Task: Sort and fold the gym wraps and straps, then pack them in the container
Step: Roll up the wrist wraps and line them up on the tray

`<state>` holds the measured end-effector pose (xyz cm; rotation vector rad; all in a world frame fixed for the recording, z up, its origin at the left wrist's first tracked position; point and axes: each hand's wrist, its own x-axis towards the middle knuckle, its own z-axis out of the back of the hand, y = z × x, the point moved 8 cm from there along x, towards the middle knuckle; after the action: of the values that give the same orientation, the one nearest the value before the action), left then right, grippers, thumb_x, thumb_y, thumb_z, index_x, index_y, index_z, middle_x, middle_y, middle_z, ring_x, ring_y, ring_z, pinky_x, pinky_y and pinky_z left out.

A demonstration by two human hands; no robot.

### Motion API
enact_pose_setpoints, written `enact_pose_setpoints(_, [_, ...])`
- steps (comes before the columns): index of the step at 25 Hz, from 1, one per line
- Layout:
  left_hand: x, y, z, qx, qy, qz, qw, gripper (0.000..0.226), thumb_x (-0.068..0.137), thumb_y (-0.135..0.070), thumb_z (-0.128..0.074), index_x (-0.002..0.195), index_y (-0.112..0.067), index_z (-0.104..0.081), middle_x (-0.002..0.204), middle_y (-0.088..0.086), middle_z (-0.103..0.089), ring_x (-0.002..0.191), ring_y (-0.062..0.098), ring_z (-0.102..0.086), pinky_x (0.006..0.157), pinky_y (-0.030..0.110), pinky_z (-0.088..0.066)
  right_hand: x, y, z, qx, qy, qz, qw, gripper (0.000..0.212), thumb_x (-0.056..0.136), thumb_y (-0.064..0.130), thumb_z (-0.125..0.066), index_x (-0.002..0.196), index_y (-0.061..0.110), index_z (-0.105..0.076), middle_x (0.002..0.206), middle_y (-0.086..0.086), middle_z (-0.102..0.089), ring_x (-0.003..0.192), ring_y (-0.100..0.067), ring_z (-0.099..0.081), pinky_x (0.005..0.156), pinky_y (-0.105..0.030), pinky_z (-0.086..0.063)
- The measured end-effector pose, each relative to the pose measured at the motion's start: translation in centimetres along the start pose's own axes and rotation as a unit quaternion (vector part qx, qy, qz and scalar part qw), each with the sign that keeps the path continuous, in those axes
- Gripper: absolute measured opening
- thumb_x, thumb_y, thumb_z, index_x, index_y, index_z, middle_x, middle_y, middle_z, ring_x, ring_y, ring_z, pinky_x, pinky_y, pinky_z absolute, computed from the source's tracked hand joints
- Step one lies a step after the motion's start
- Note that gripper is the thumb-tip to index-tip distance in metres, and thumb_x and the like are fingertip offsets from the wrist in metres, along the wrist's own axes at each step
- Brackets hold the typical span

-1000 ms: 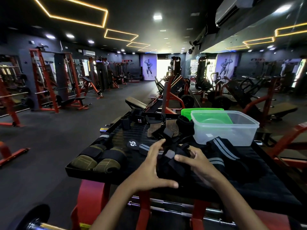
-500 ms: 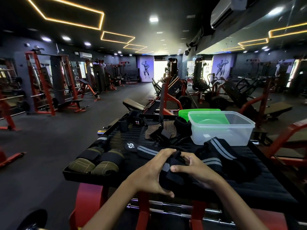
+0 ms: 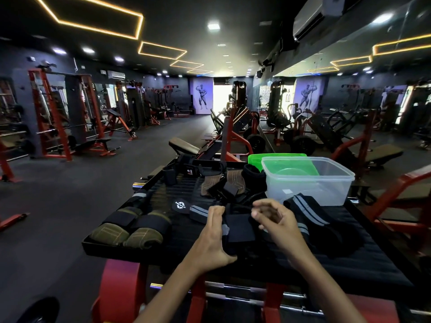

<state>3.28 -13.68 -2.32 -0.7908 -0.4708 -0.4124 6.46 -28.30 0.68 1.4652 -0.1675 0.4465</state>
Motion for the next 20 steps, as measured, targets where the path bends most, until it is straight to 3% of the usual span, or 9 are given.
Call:
enact_pose_setpoints(3, [0.0,0.1,-0.2,-0.003,0.005,-0.003,1.0,0.087,0.059,-0.016,-0.075,0.131,-0.013,-0.026,0.119,-0.017,-0.023,0.097,-0.002,-0.044,0.076,0.011,-0.044,0.8,2.5,-1.1,-0.139,0.071,0.118,0.981,0.048,0.081,-0.009,-0.06,0.1,0.035,-0.063,0.091,0.011,-0.063,0.075,-0.002,-0.055,0.067,-0.013,-0.045])
enact_pose_setpoints(6, [0.0,-0.2,-0.2,0.003,0.004,-0.018,1.0,0.085,0.059,-0.018,-0.072,0.131,-0.011,-0.026,0.115,-0.012,-0.024,0.103,0.008,-0.044,0.083,0.018,-0.046,1.7,1.6,-3.2,-0.099,0.18,0.043,0.978,0.029,0.084,0.007,-0.065,0.098,0.032,-0.066,0.094,0.005,-0.067,0.082,-0.007,-0.057,0.077,-0.02,-0.045])
enact_pose_setpoints(9, [0.1,-0.7,-0.3,0.017,0.009,-0.042,0.999,0.087,0.059,-0.022,-0.071,0.132,-0.017,-0.023,0.12,-0.014,-0.024,0.11,0.009,-0.043,0.09,0.018,-0.044,2.3,1.0,-4.2,-0.107,0.139,0.027,0.984,0.014,0.079,0.018,-0.073,0.087,0.029,-0.069,0.083,0.004,-0.065,0.074,-0.001,-0.054,0.073,-0.018,-0.043])
enact_pose_setpoints(12, [-0.1,-0.4,-0.1,0.009,-0.001,-0.025,1.0,0.087,0.059,-0.026,-0.07,0.131,-0.026,-0.021,0.12,-0.014,-0.023,0.106,0.01,-0.045,0.087,0.025,-0.048,2.9,1.8,-3.8,-0.08,0.084,0.046,0.992,0.021,0.074,0.005,-0.075,0.07,0.025,-0.07,0.069,0.007,-0.066,0.062,0.002,-0.056,0.063,-0.015,-0.043])
enact_pose_setpoints(17, [-0.3,-0.1,0.0,-0.001,-0.012,-0.014,1.0,0.082,0.059,-0.028,-0.07,0.123,-0.041,-0.02,0.122,-0.018,-0.021,0.101,0.01,-0.047,0.08,0.036,-0.051,3.4,0.5,-2.8,0.043,0.139,-0.092,0.985,0.023,0.071,-0.012,-0.069,0.081,0.008,-0.069,0.066,0.0,-0.066,0.06,-0.004,-0.06,0.059,-0.012,-0.047])
enact_pose_setpoints(20, [-0.2,-0.2,0.1,0.001,-0.016,-0.023,1.0,0.084,0.059,-0.025,-0.071,0.121,-0.046,-0.018,0.125,-0.021,-0.02,0.101,0.009,-0.048,0.081,0.034,-0.05,3.9,1.3,-3.3,-0.037,0.149,-0.059,0.986,0.028,0.071,-0.017,-0.065,0.075,0.011,-0.068,0.065,0.001,-0.064,0.057,-0.002,-0.056,0.059,-0.011,-0.045])
